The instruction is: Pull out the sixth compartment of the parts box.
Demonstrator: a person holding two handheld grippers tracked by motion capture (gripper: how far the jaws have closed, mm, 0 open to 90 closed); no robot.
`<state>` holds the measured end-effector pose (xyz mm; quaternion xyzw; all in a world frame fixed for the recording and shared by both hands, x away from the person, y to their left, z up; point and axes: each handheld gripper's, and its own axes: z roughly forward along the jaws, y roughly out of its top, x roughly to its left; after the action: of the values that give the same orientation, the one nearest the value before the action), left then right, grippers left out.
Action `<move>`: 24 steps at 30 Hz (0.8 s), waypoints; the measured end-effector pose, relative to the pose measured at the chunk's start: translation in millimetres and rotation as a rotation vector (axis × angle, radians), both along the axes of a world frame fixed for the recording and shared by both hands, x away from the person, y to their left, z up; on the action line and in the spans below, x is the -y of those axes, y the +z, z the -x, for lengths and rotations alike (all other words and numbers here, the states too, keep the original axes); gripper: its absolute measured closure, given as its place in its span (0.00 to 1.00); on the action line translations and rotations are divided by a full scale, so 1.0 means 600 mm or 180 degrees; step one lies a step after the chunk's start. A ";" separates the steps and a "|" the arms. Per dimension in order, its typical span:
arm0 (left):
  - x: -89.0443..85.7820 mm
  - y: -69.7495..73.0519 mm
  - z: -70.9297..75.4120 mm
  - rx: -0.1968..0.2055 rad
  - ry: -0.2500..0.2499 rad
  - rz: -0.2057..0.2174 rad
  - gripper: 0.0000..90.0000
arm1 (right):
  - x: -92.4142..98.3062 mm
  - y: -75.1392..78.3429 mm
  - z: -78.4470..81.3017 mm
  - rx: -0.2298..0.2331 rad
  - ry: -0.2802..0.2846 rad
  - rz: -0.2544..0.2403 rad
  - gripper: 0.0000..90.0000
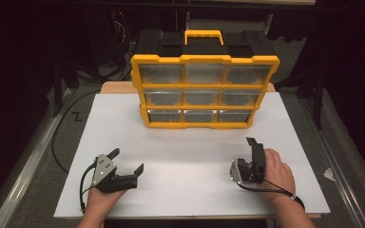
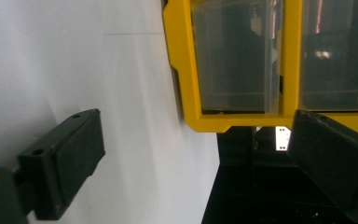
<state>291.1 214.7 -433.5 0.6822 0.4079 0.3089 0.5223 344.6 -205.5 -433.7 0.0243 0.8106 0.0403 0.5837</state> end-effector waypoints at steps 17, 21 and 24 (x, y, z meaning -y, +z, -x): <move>0.001 -0.001 -0.001 -0.0006 -0.0009 -0.0028 0.00 | -0.002 0.000 0.009 0.0153 0.0031 -0.0010 0.32; 0.000 -0.001 -0.001 -0.0002 -0.0008 -0.0036 0.00 | -0.004 0.002 0.012 0.0217 0.0053 0.0018 0.42; 0.001 -0.001 -0.002 -0.0005 -0.0011 -0.0036 0.00 | -0.004 0.003 0.013 0.0268 0.0041 0.0024 0.49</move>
<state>292.2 214.1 -434.4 0.6861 0.4053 0.3098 0.5186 336.8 -203.2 -431.8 0.0151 0.7856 0.0419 0.6171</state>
